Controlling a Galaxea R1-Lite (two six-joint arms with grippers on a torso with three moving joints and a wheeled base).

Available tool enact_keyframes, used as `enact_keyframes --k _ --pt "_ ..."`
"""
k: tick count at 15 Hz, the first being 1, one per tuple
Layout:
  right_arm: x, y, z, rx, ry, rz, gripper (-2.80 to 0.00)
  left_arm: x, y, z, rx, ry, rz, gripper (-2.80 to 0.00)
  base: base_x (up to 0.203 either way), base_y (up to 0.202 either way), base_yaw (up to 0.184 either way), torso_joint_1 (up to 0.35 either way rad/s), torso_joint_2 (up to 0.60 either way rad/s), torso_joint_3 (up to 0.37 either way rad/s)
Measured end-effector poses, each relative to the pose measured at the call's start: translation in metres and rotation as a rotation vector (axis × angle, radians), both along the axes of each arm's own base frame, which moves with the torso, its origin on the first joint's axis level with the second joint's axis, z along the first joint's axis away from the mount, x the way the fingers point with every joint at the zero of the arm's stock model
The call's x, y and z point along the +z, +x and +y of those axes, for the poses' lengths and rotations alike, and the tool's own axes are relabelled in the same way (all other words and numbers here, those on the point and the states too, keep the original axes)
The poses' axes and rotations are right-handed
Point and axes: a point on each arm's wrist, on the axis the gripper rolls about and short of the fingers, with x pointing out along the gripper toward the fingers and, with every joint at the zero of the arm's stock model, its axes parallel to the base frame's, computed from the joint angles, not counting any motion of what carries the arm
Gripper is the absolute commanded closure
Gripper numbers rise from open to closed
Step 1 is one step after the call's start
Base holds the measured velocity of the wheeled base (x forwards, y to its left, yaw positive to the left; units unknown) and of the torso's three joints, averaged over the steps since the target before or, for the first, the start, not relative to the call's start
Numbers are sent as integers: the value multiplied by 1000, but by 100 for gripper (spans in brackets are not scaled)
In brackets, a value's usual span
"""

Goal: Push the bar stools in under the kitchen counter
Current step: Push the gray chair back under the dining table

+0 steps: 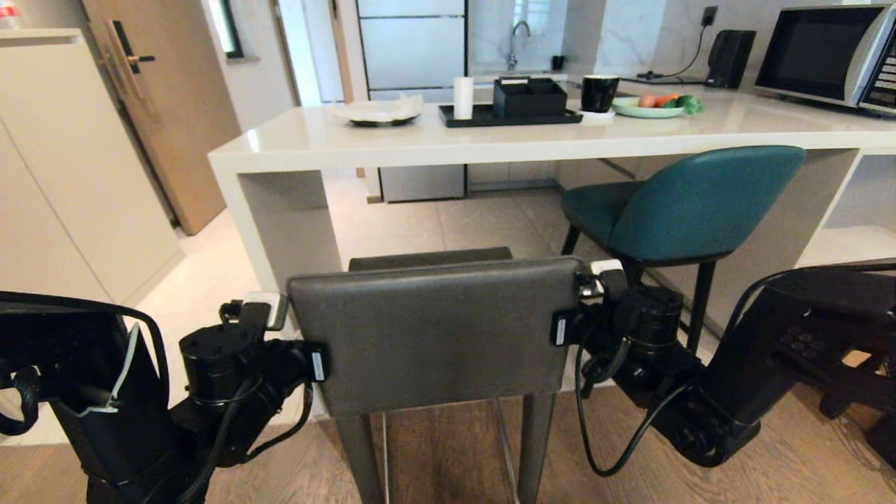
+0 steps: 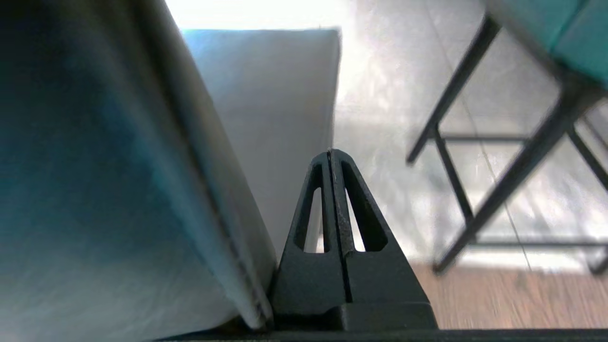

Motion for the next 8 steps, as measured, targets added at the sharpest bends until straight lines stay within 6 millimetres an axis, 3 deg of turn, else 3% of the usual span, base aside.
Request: enact_keyframes --k 8 --pt "0 0 0 2 0 -2 0 0 0 -1 -4 0 1 0 191 0 2 5 2 3"
